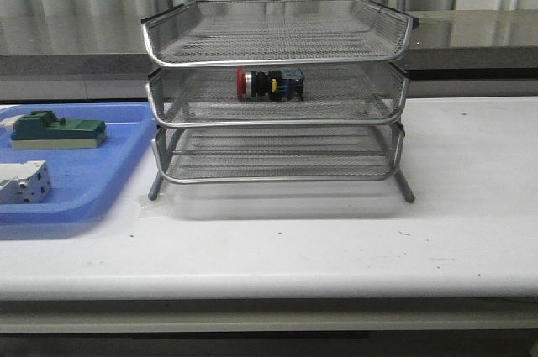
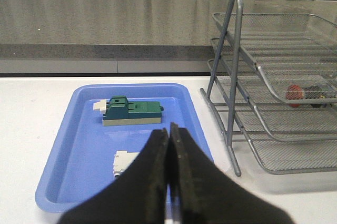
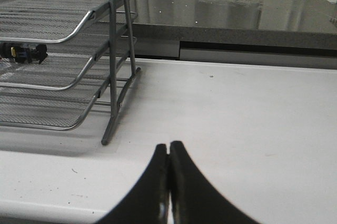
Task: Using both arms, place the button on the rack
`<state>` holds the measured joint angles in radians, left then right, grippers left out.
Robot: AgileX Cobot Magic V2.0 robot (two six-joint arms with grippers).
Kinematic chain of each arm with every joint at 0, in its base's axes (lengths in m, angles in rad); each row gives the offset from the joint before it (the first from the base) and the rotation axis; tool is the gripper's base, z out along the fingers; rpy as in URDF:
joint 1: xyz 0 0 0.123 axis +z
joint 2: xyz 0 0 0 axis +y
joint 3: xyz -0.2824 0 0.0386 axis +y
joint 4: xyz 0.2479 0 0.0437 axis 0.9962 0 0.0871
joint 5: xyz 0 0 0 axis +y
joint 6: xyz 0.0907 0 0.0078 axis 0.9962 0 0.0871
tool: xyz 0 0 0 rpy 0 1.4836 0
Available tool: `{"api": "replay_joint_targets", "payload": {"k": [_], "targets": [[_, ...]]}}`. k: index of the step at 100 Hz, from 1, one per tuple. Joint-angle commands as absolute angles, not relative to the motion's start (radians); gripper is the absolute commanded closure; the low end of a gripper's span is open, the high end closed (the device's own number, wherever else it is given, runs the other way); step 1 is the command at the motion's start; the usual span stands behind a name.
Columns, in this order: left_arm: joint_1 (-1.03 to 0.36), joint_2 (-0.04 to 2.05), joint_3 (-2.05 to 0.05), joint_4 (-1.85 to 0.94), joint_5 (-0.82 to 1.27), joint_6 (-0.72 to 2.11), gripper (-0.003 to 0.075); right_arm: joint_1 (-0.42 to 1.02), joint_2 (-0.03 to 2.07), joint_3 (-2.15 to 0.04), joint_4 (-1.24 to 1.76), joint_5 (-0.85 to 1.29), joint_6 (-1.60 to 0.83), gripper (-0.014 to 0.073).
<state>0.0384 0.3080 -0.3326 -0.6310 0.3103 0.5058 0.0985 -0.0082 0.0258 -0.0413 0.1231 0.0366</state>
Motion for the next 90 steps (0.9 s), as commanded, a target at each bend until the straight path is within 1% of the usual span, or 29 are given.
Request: {"api": "replay_joint_targets", "payload": {"k": [1, 9, 13, 26, 33, 44, 55, 68, 90], "targets": [[0.033, 0.316, -0.361, -0.625, 0.238, 0.497, 0.0741, 0.094, -0.026, 0.028, -0.05, 0.038, 0.033, 0.066], [0.019, 0.316, -0.361, -0.56, 0.238, 0.484, 0.0741, 0.094, -0.026, 0.028, -0.05, 0.038, 0.033, 0.066], [0.011, 0.316, -0.361, -0.499, 0.238, 0.42, 0.0741, 0.094, -0.026, 0.028, -0.05, 0.038, 0.033, 0.066], [-0.009, 0.316, -0.361, -0.153, 0.238, 0.013, 0.0741, 0.094, -0.026, 0.028, -0.05, 0.038, 0.033, 0.066], [-0.018, 0.316, -0.361, -0.056, 0.236, -0.1, 0.0741, 0.094, -0.026, 0.028, -0.05, 0.038, 0.033, 0.066], [-0.03, 0.314, -0.359, -0.02, 0.228, -0.106, 0.0741, 0.094, -0.026, 0.028, -0.05, 0.038, 0.033, 0.066], [-0.043, 0.281, -0.32, 0.013, 0.149, -0.106, 0.0741, 0.094, -0.026, 0.028, -0.05, 0.038, 0.033, 0.066], [-0.045, 0.196, -0.238, 0.023, 0.063, -0.106, 0.0741, 0.094, -0.026, 0.028, -0.05, 0.038, 0.033, 0.066], [-0.045, 0.049, -0.097, 0.023, 0.056, -0.106, 0.0741, 0.094, -0.026, 0.028, -0.05, 0.038, 0.033, 0.066]]}}
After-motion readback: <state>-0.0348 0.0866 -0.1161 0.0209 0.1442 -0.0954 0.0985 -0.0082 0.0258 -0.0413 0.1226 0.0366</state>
